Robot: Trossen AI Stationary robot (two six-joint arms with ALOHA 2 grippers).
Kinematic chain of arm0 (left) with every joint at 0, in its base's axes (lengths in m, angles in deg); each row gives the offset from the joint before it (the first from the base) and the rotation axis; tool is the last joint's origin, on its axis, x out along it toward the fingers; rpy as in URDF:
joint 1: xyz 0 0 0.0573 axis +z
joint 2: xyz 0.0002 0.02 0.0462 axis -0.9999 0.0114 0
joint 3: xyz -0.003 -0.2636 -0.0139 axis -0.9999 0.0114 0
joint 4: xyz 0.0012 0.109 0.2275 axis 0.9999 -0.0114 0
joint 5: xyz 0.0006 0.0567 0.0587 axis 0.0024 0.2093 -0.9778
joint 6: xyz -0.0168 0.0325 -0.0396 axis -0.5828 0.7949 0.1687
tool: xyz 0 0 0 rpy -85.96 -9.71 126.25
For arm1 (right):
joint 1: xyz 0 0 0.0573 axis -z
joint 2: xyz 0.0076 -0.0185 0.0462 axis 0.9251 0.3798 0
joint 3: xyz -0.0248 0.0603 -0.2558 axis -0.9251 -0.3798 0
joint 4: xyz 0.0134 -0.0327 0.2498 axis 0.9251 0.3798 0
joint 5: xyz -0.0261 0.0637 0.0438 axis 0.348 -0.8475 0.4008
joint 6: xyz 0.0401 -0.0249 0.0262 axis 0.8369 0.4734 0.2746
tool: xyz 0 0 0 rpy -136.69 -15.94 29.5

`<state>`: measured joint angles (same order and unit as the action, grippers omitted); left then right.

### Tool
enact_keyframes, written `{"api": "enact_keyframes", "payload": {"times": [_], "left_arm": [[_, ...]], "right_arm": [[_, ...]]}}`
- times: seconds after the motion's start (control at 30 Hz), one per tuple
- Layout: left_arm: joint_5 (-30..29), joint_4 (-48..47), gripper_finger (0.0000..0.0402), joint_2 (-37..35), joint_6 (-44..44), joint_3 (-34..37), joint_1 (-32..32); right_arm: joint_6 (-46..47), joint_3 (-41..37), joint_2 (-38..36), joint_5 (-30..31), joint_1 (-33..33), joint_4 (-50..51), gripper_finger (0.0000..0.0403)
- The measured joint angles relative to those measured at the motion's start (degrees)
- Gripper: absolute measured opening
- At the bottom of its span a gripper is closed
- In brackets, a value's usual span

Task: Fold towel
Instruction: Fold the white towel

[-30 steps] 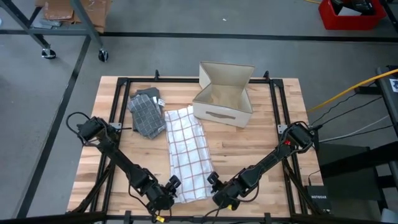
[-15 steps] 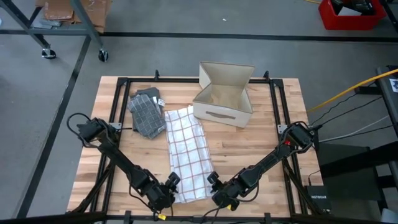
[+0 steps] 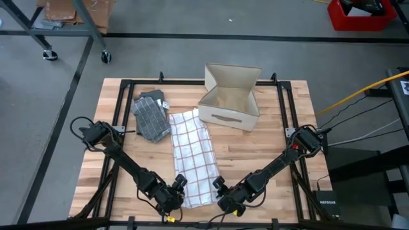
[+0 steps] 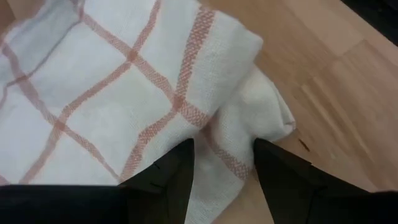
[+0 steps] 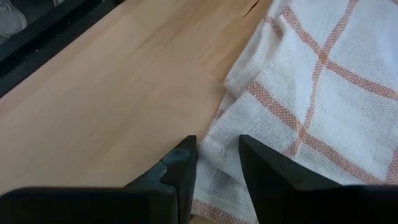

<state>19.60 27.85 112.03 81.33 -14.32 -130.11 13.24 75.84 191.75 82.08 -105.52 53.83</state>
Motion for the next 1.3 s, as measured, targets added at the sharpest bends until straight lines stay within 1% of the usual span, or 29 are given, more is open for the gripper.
{"api": "enact_keyframes", "payload": {"times": [0.1,0.2,0.27,0.37,0.4,0.43,0.5,0.6,0.77,0.83,0.93,1.03,1.1,1.2,1.3], "left_arm": [[0.2,0.1,0.0154,0.0,-1.1,0.0,0.0],[0.2,1.9,0.0123,0.0,-0.7,0.1,-0.6],[0.2,3.8,0.0090,0.2,-0.9,0.1,-1.3],[0.2,7.0,0.0033,0.2,-2.2,0.1,-2.4],[0.2,8.1,0.0017,0.2,-3.4,0.1,-2.8],[0.2,9.0,0.0010,0.2,-5.1,0.1,-3.1],[-0.3,10.8,0.0009,0.2,-9.0,0.1,-3.9],[-1.9,13.2,0.0006,0.1,-14.6,0.1,-4.9],[-1.9,17.0,0.0005,0.0,-24.1,0.1,-6.4],[-2.0,18.1,0.0002,0.0,-27.6,0.1,-6.8],[-3.6,17.8,0.0003,0.0,-33.9,-0.8,-7.4],[-5.6,17.9,0.0002,-0.1,-38.7,-2.1,-8.0],[-5.7,17.6,0.0002,-0.2,-41.4,-2.8,-8.3],[-5.8,17.2,0.0001,-0.2,-44.6,-3.7,-8.7],[-6.9,17.2,0.0001,-0.2,-48.1,-4.2,-9.2]], "right_arm": [[0.0,0.0,0.0,0.0,0.0,-0.3,0.0126],[0.0,-0.1,0.1,0.0,0.0,-1.0,0.0113],[0.0,-0.1,0.1,-0.1,0.0,-1.5,0.0090],[0.0,-0.1,0.2,-0.5,0.0,-1.9,0.0037],[0.0,-0.1,0.2,-1.0,0.0,-2.0,0.0021],[0.1,0.0,0.2,-1.9,0.0,-2.0,0.0014],[2.0,0.8,0.3,-2.6,0.0,-1.7,0.0016],[5.5,3.2,0.4,-1.9,-0.6,-1.0,0.0027],[6.1,9.9,0.3,-1.9,-1.9,1.7,0.0008],[6.4,12.1,0.3,-2.0,-2.4,4.1,0.0010],[8.9,14.0,0.2,-1.4,-2.5,10.0,0.0016],[12.9,15.0,0.2,-1.7,-2.2,14.9,0.0010],[14.5,16.0,0.2,-2.4,-2.2,16.4,0.0006],[15.1,18.1,0.2,-2.4,-2.2,19.8,0.0006],[14.9,21.0,0.1,-1.0,-2.2,23.7,0.0007]]}}
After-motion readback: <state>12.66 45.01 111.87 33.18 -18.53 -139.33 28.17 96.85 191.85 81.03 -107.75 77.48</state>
